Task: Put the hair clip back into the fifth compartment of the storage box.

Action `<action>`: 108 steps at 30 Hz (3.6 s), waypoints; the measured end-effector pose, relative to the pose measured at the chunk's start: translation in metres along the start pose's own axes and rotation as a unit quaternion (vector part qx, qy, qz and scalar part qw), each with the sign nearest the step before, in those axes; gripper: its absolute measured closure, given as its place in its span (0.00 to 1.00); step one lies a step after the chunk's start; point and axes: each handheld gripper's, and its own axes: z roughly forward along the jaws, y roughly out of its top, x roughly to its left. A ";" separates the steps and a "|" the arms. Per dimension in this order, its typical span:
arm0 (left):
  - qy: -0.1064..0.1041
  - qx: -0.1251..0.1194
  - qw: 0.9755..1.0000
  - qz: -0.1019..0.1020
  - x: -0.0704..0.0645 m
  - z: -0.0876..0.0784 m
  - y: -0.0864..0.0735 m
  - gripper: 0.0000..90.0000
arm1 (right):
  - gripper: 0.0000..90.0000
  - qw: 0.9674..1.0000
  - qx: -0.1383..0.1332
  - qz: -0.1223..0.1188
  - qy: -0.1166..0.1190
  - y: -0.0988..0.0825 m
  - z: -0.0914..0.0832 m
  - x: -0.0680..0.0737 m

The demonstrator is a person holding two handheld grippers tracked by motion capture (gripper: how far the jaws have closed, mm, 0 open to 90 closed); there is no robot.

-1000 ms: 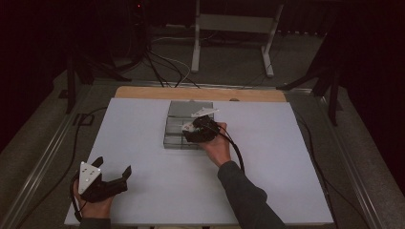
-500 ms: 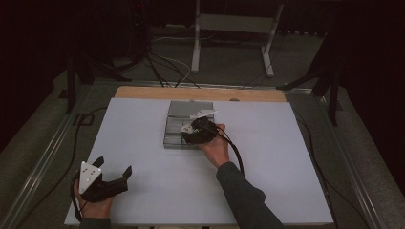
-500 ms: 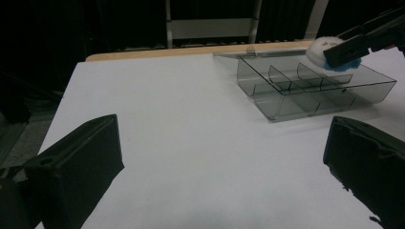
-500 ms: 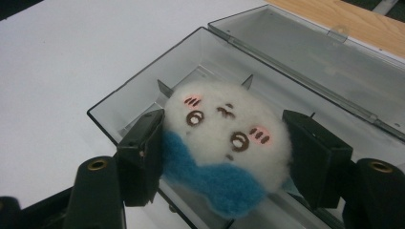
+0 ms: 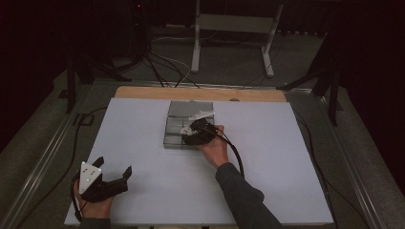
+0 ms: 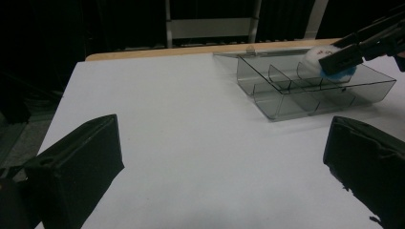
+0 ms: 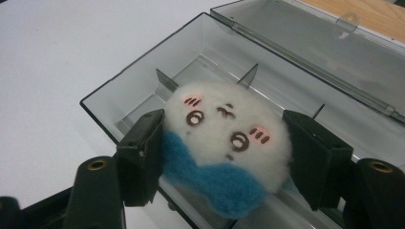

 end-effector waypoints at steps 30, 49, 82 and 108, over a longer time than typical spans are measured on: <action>0.000 0.000 1.000 0.000 0.000 0.000 0.000 0.01 | 0.23 1.000 0.027 0.013 0.002 -0.006 0.010 -0.003; 0.002 0.000 1.000 -0.001 0.000 0.000 0.000 0.01 | 0.01 0.999 -0.002 0.051 0.000 -0.003 -0.006 -0.010; 0.005 0.002 1.000 -0.002 -0.001 0.000 0.000 0.01 | 0.00 0.992 -0.079 0.072 -0.070 -0.051 -0.121 -0.075; 0.014 0.000 1.000 0.001 -0.001 0.000 0.001 0.01 | 0.00 0.977 -0.165 0.061 -0.119 -0.146 -0.185 -0.089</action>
